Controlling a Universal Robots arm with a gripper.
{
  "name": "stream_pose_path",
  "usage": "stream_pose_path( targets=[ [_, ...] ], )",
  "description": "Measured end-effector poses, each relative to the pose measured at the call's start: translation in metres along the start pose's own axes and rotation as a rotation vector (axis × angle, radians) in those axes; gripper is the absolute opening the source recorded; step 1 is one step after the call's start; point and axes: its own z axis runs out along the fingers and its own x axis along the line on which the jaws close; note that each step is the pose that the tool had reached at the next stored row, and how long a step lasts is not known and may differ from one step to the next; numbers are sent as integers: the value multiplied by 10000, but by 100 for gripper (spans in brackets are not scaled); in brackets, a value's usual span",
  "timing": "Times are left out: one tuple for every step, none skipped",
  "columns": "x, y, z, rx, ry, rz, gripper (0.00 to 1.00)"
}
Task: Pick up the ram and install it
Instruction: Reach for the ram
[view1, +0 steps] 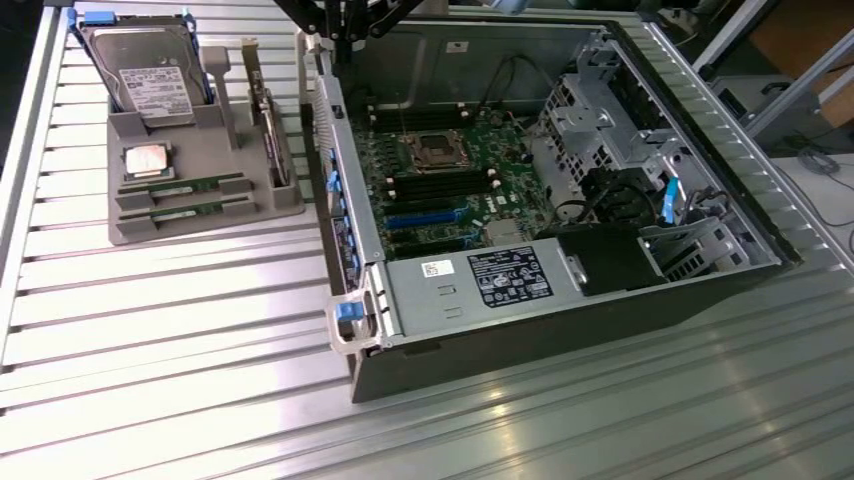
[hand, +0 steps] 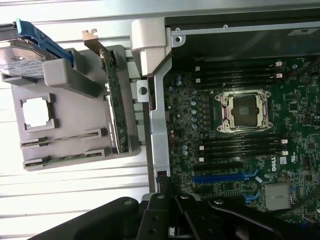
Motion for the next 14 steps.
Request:
stream_pose_path(
  targets=[
    [5,0,0,0,0,0,10],
    [11,-1,0,0,0,0,10],
    [18,-1,0,-1,0,1,10],
    [27,-2,-1,0,0,0,10],
    [42,-3,-1,1,0,1,10],
    [55,-4,-1,0,0,1,10],
    [71,-5,-2,0,0,1,10],
    [82,-6,-2,0,-1,0,10],
    [89,-7,-2,-1,-1,0,10],
    [98,-7,-3,0,0,1,10],
    [105,-8,-3,0,0,0,10],
    [117,-9,-3,0,0,1,10],
    [129,-10,-3,-1,-1,1,10],
    [146,-11,-4,0,-1,0,10]
  ],
)
